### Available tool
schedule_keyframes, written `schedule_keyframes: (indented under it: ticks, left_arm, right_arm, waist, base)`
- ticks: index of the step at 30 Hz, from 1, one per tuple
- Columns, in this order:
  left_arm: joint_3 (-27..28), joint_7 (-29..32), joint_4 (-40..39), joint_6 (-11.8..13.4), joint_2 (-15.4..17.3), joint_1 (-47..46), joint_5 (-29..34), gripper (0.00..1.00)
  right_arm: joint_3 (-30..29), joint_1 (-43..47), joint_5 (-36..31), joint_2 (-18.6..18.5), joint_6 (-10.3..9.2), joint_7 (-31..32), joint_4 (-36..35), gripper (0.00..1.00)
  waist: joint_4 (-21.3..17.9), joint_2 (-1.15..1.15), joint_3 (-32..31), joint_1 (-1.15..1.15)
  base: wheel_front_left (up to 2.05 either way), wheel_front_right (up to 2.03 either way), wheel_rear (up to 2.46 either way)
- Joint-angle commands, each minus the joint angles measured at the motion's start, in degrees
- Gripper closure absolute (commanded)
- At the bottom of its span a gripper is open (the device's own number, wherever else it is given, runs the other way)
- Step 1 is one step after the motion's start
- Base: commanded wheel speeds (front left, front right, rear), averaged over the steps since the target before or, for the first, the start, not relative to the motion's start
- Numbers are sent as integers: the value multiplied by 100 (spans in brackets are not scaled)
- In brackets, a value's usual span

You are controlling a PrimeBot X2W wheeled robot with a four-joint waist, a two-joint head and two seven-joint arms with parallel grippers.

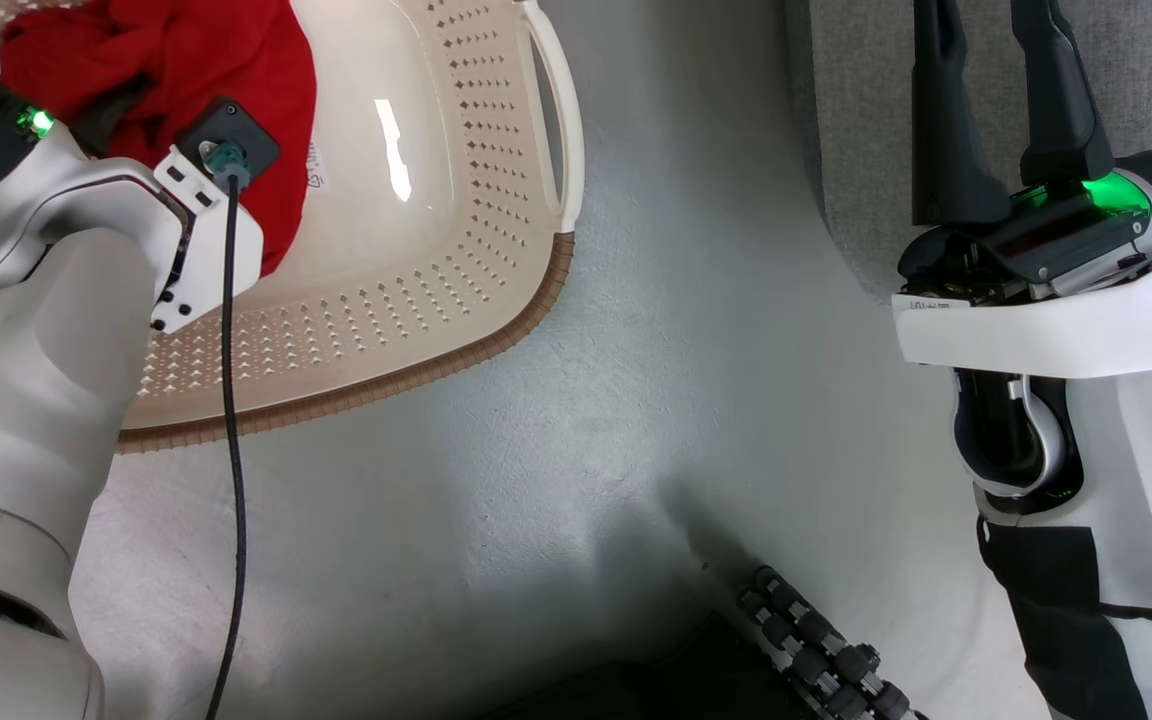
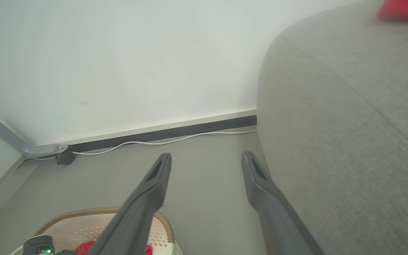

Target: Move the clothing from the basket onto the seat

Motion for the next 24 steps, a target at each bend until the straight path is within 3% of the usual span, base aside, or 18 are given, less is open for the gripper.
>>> schedule_keyframes:
  ticks: [1,5,6,8,16,24]
  left_arm:
    - [45,-34,-17,96,157,-61,-1,0]
    - [48,-102,14,136,187,-74,-52,0]
    - [36,-102,29,139,201,-73,-55,20]
    - [30,-100,59,141,237,-67,-82,100]
    - [27,-148,133,76,202,-33,-244,100]
    - [55,-761,159,-60,-75,222,-502,100]
  right_arm:
    - [82,153,88,11,19,-34,-186,0]
    - [68,149,103,11,19,-34,-193,0]
    - [66,146,107,11,19,-34,-189,0]
    - [66,129,114,11,19,-34,-177,0]
    - [-7,16,4,12,19,-34,-89,0]
    - [-157,-12,-253,12,19,-34,95,0]
  waist:
    - [-47,0,73,0]
    - [-54,0,112,0]
    - [-58,0,119,0]
    - [-71,0,121,0]
    - [-1,0,-47,0]
    - [280,0,-505,0]
  base:
    - [0,0,0]
    - [0,0,0]
    - [0,0,0]
    - [0,0,0]
    - [0,0,0]
    - [0,0,0]
